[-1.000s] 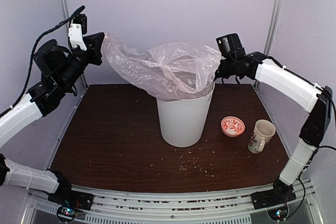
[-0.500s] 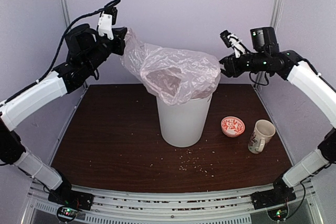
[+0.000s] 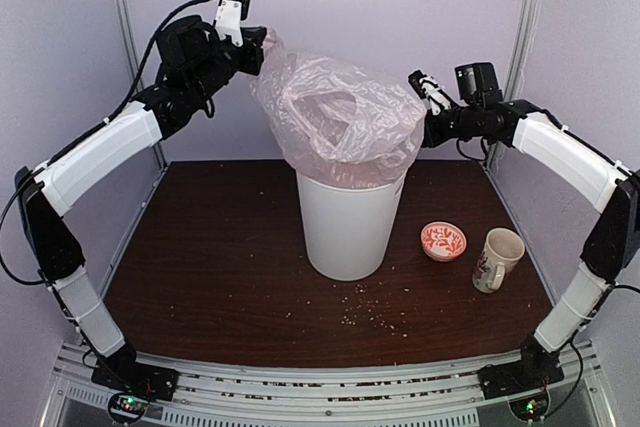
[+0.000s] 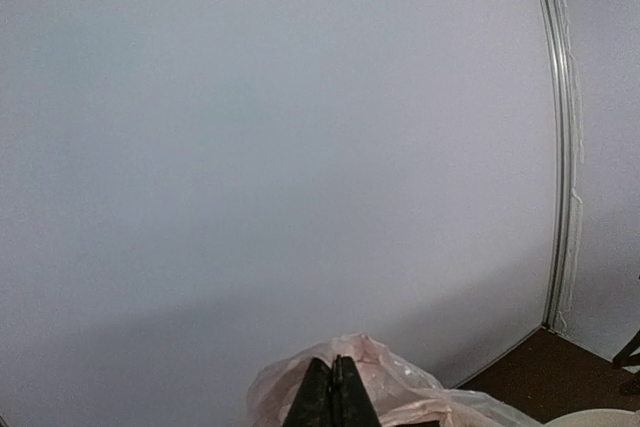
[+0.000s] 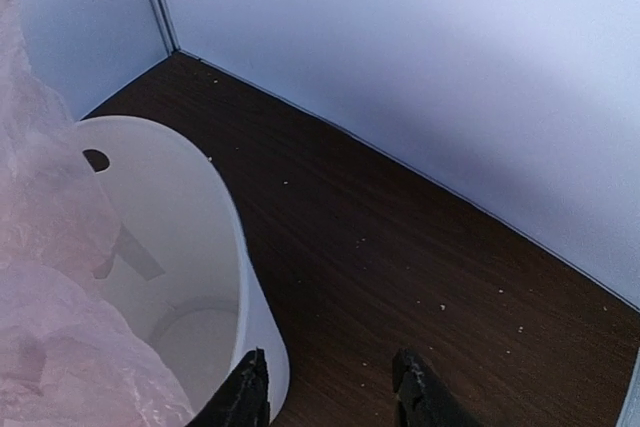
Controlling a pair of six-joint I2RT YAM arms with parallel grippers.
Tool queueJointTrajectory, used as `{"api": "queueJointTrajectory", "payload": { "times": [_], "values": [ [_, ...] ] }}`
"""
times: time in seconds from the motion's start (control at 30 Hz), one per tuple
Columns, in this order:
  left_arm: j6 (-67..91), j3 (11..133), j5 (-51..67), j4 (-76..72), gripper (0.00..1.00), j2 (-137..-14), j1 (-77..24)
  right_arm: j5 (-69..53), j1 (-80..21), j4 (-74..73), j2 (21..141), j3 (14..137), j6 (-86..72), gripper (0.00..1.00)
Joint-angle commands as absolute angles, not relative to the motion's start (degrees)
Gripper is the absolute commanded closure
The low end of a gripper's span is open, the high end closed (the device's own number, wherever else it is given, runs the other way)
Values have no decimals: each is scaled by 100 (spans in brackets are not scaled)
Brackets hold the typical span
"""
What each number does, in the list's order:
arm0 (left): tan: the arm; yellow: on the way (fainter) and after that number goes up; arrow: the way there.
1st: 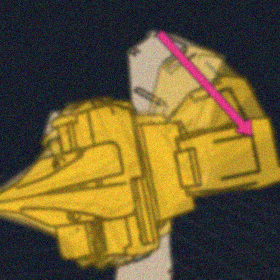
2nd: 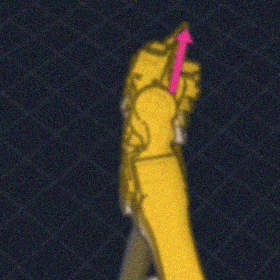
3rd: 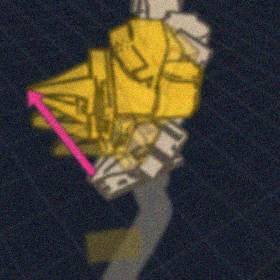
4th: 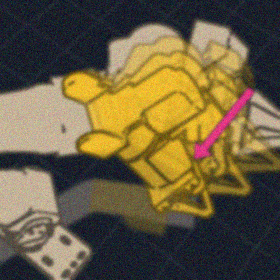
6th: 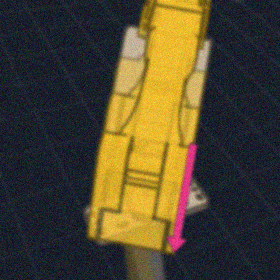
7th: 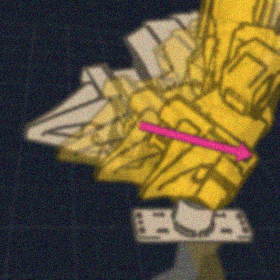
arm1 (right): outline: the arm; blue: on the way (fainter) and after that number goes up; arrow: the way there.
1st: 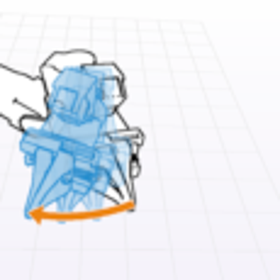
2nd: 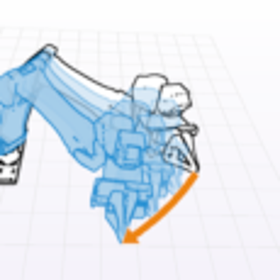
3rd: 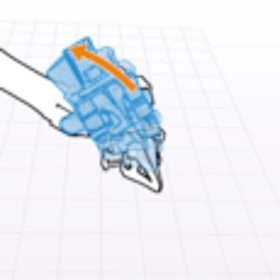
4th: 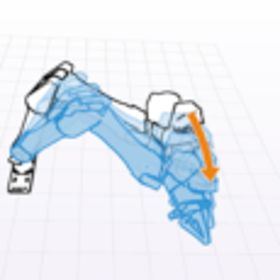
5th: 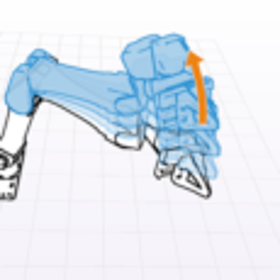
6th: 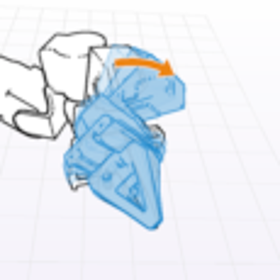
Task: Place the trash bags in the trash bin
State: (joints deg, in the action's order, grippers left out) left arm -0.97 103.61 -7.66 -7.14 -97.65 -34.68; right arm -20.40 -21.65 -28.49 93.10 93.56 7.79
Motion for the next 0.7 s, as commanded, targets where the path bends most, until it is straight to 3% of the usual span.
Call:
{"api": "queueJointTrajectory", "payload": {
  "times": [0.0,0.3,0.5,0.67],
  "values": [
    [123,10691,-479,-653,100,-10040,-3412,-2643,-2501,-2799,9149,9607,888,57],
    [511,9192,272,-1083,100,-9107,-3419,-2429,-2046,-3361,8017,8941,899,54],
    [484,9092,412,-721,100,-9023,-3411,-3169,-2006,-3575,7810,8334,1451,64],
    [488,9104,515,-683,100,-9055,-3415,-3561,-2205,-3725,8221,8653,1483,66]
  ]
}}
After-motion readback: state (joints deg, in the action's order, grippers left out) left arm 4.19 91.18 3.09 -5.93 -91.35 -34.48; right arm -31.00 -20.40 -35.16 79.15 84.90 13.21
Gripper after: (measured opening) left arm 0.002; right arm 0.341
